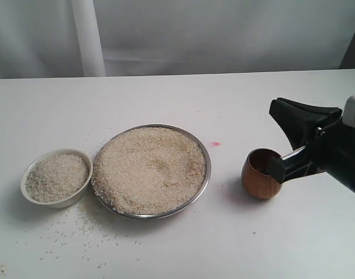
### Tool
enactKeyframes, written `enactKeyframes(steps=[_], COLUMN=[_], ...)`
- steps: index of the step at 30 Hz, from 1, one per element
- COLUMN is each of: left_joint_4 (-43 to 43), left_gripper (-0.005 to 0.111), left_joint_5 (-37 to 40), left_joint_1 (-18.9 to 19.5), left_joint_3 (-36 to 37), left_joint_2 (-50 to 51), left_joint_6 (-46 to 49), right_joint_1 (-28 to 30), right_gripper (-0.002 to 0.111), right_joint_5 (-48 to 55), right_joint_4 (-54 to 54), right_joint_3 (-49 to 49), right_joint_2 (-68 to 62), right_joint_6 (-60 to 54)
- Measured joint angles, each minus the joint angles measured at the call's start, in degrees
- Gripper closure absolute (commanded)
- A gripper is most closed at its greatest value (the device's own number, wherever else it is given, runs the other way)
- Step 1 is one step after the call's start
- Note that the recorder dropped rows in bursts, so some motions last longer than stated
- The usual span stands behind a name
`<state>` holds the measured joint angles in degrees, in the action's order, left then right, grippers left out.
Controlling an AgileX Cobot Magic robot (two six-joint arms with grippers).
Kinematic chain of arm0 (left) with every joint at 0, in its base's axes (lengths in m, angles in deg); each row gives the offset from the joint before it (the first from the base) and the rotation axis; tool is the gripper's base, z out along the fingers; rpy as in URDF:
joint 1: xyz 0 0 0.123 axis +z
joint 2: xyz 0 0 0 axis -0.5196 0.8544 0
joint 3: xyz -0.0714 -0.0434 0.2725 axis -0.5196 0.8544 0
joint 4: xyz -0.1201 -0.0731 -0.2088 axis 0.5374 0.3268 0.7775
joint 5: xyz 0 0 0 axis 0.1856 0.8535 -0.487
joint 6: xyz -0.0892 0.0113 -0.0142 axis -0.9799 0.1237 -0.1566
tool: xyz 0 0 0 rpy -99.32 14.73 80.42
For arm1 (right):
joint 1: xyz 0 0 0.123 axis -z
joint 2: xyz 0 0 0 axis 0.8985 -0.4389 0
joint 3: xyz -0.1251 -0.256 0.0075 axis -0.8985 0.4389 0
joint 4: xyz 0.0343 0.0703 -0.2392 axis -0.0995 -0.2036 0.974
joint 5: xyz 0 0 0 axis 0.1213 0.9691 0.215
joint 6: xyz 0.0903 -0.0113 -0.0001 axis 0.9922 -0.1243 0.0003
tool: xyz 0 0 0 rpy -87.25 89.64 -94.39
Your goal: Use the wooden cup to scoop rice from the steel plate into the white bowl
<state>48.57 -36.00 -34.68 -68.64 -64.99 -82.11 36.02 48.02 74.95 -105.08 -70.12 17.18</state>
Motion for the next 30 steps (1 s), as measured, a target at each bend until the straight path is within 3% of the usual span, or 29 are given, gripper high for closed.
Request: enactKeyframes(steps=[5, 12, 21, 30], left_joint_4=[0.0, 0.0, 0.0, 0.0], left_gripper=[0.107, 0.107, 0.107, 0.107], left_joint_5=[0.0, 0.0, 0.0, 0.0], left_joint_1=[0.0, 0.0, 0.0, 0.0], left_joint_3=[0.0, 0.0, 0.0, 0.0], left_joint_2=[0.0, 0.0, 0.0, 0.0], left_joint_6=[0.0, 0.0, 0.0, 0.0], right_joint_1=[0.0, 1.5, 9.5, 10.3], right_gripper=[0.108, 0.108, 0.108, 0.108], right_joint_5=[21.4, 32.0, 34.3, 34.4], right_joint_4=[-2.7, -2.6, -2.7, -2.9], right_joint_3=[0.1, 0.1, 9.5, 16.5], right_joint_2=[10.7, 26.6, 46.4, 57.7], right_joint_6=[-3.3, -6.8, -4.4, -4.4])
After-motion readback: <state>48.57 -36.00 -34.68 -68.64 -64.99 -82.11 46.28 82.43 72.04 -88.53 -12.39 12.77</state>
